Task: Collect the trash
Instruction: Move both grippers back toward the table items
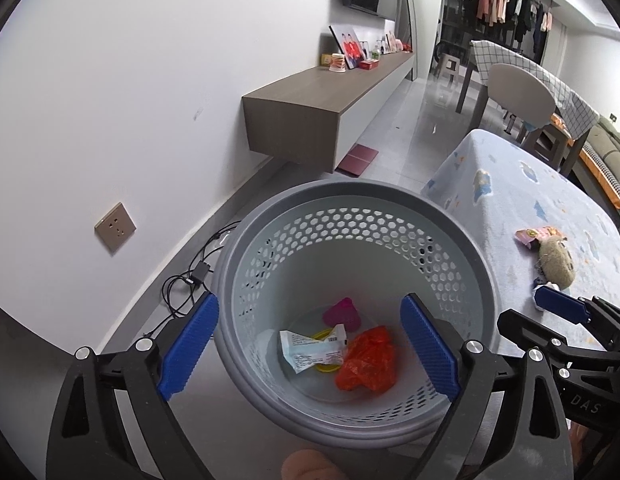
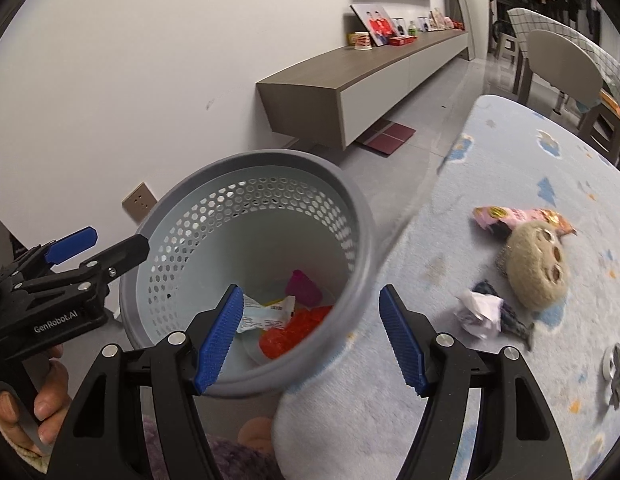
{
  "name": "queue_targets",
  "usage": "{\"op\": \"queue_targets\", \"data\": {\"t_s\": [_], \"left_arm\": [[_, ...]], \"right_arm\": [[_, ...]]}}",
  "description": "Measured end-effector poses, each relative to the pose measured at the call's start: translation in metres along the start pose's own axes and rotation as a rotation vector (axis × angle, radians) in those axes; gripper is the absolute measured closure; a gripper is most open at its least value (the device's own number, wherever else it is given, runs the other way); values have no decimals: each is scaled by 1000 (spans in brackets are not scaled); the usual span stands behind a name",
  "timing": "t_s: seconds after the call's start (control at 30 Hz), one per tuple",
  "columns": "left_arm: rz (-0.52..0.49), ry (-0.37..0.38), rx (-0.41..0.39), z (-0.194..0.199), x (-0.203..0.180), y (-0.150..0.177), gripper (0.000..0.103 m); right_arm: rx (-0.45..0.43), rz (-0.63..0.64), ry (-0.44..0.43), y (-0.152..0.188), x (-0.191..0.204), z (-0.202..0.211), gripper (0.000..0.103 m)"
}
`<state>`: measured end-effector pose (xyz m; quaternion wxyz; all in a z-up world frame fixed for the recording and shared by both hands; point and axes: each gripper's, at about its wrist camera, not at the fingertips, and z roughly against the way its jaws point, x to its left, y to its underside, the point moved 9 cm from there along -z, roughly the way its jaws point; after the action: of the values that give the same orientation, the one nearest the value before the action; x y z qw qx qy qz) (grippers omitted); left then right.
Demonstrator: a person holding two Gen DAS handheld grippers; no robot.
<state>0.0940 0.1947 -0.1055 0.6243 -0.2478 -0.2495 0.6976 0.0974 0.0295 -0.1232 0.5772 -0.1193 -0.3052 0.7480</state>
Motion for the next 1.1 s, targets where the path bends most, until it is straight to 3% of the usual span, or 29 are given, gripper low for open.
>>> {"op": "queue_targets", "data": {"t_s": [0.33,0.77,1.1], "left_arm": [[-63,74,-25,24,-55,-2,12],[-170,190,-30,41,-167,10,9],[-241,200,-16,30,-230,22,9]], "right_arm": [[-33,-97,93,26,-55,52,36],[-87,-204,230,58,-152,122,36],[-105,-288,290,81,-224,144,35]]}}
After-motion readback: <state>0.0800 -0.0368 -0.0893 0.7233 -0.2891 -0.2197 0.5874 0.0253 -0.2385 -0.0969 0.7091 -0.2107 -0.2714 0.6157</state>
